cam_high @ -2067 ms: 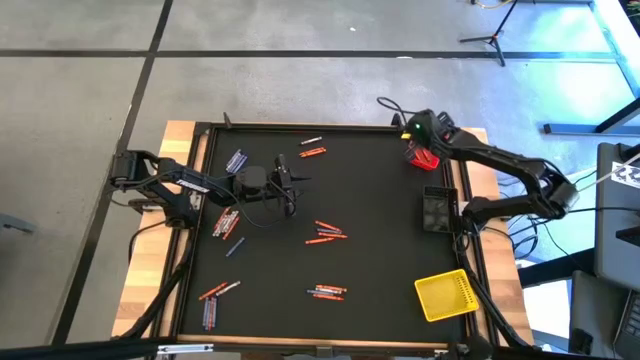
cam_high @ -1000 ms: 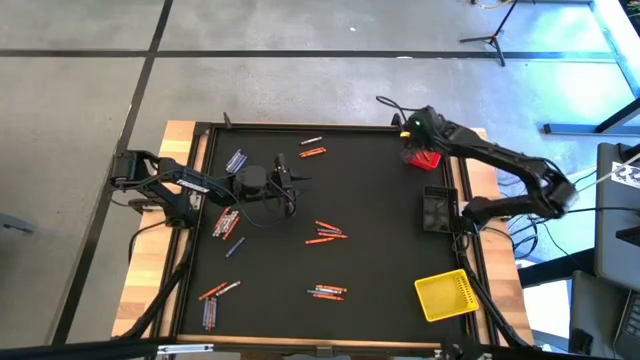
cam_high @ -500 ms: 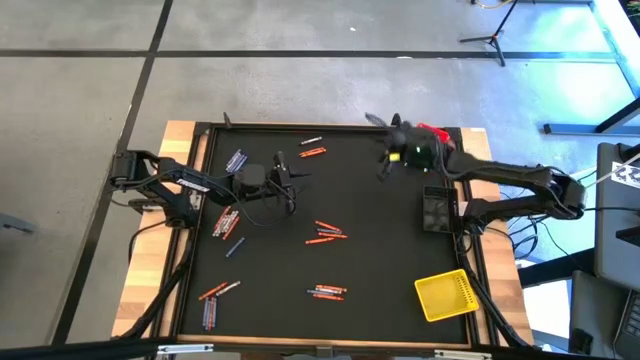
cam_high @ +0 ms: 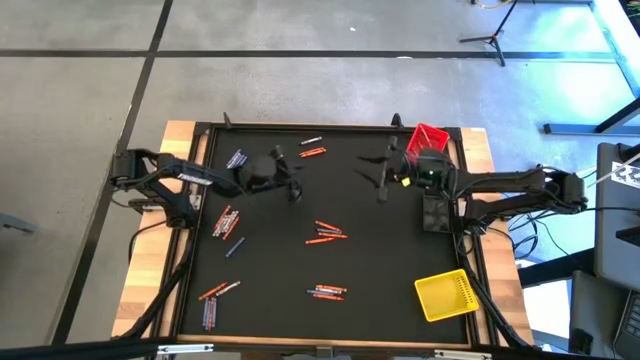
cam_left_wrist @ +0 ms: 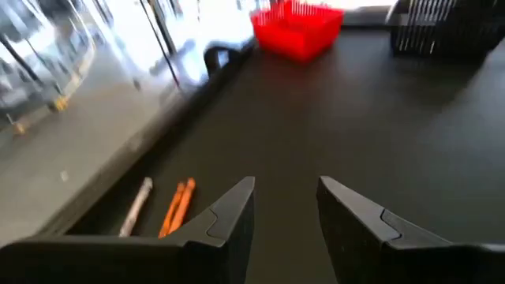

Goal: Sort crayons
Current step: Put the orange crayon into the red bin

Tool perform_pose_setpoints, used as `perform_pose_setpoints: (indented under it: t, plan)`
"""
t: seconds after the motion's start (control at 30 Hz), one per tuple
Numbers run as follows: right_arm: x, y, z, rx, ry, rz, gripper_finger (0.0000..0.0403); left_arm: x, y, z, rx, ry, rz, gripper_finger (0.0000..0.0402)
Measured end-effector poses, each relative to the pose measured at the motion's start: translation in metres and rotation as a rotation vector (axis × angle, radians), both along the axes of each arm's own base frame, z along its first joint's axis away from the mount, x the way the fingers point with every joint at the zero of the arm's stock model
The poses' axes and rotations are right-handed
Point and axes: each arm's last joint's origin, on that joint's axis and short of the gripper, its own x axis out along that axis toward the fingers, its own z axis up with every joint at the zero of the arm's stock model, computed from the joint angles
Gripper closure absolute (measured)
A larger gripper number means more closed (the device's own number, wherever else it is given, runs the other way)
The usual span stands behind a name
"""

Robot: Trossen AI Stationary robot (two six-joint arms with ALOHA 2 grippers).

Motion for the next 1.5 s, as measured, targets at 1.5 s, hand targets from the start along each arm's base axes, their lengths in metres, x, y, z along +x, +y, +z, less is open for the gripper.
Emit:
perform_pose_setpoints:
  t: [1.5]
  plan:
    - [0.001,0.007,-0.004,-0.018,0.053,-0.050,0.0237,0.021,0.166,-0.041,-0.284,0.441,0.014,0.0271]
